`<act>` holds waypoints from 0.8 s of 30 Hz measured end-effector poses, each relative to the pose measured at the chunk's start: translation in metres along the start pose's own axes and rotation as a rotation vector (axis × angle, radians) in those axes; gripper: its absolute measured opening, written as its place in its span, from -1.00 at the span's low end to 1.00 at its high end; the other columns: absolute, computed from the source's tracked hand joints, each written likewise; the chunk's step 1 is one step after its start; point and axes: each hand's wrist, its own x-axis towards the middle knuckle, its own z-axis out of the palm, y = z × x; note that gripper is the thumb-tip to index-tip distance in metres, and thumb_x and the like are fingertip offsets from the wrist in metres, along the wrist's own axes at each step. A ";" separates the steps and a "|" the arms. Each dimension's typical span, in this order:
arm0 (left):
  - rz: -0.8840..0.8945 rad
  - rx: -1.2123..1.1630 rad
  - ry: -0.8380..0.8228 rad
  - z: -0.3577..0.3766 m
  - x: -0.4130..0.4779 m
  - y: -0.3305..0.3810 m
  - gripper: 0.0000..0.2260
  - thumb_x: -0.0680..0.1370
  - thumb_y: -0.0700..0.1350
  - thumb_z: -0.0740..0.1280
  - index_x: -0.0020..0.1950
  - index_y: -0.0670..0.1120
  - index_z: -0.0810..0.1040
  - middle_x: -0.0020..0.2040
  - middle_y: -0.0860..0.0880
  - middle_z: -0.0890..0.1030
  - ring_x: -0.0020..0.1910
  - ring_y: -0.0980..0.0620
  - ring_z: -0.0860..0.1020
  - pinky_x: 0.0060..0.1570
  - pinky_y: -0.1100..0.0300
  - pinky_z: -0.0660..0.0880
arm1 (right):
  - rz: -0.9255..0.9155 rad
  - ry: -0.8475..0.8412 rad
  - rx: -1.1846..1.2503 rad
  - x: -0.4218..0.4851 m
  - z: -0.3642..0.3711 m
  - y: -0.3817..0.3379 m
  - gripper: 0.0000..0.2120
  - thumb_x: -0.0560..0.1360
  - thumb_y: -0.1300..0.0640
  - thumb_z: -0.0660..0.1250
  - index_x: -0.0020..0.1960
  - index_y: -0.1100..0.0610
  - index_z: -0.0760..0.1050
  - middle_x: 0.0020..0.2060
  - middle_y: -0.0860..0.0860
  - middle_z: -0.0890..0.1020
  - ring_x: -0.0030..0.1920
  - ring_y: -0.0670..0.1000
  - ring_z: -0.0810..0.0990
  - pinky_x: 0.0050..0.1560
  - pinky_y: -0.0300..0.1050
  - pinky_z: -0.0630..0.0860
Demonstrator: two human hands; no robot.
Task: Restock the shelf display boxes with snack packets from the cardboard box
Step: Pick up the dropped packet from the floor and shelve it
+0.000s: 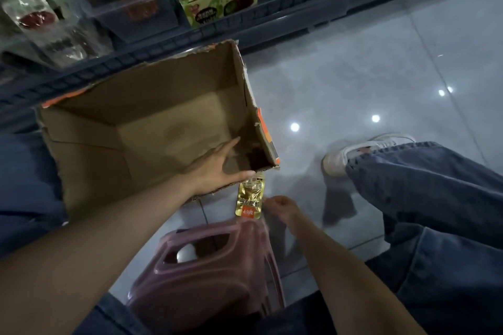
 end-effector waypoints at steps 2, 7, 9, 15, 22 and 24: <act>0.006 0.024 -0.001 0.000 0.002 -0.001 -0.04 0.25 0.52 0.20 0.54 0.17 -0.04 0.55 0.02 0.11 0.50 0.00 0.17 0.42 0.02 0.23 | 0.032 -0.036 0.058 -0.002 0.007 0.001 -0.86 0.46 0.15 0.43 -0.23 0.20 0.58 -0.33 0.09 0.63 -0.35 -0.04 0.58 -0.27 -0.24 0.51; -0.014 0.075 -0.001 0.004 0.006 -0.007 -0.01 0.22 0.58 0.15 0.53 0.20 -0.05 0.55 0.03 0.12 0.50 -0.01 0.17 0.41 0.00 0.26 | 0.040 -0.018 0.149 0.002 0.024 0.012 -0.81 0.39 0.34 0.46 -0.02 0.37 0.60 -0.27 0.19 0.66 -0.49 -0.10 0.59 -0.39 -0.29 0.56; -0.014 0.064 -0.002 0.005 0.006 -0.007 0.01 0.19 0.61 0.13 0.53 0.20 -0.05 0.55 0.04 0.12 0.49 -0.01 0.19 0.40 -0.01 0.27 | 0.021 -0.009 0.154 0.001 0.024 0.011 -0.80 0.37 0.33 0.47 -0.02 0.36 0.61 -0.21 0.22 0.66 -0.40 -0.02 0.63 -0.28 -0.21 0.60; -0.024 -0.002 -0.016 0.004 0.005 0.000 0.07 0.13 0.64 0.12 0.53 0.19 -0.07 0.55 0.05 0.10 0.49 0.00 0.19 0.40 -0.04 0.28 | 0.010 0.006 0.251 -0.010 -0.024 -0.011 -0.87 0.49 0.29 0.35 -0.23 0.21 0.53 -0.35 0.10 0.56 -0.48 -0.10 0.56 -0.52 -0.32 0.47; 0.013 0.006 0.071 -0.006 -0.004 0.018 -0.13 0.38 0.41 0.25 0.55 0.10 -0.03 0.55 0.03 0.11 0.50 0.00 0.15 0.44 0.04 0.19 | -0.224 0.364 0.411 -0.037 -0.079 -0.054 -0.84 0.51 0.38 0.28 -0.23 0.27 0.49 -0.39 0.06 0.58 -0.28 0.07 0.51 -0.48 -0.40 0.43; 0.011 -0.074 0.107 -0.013 -0.008 0.026 -0.13 0.37 0.42 0.22 0.55 0.10 -0.02 0.55 0.02 0.10 0.50 -0.01 0.15 0.44 0.02 0.18 | -0.327 0.432 0.530 -0.053 -0.094 -0.080 -0.80 0.55 0.36 0.24 -0.25 0.22 0.42 -0.44 0.05 0.59 -0.33 0.06 0.51 -0.46 -0.34 0.46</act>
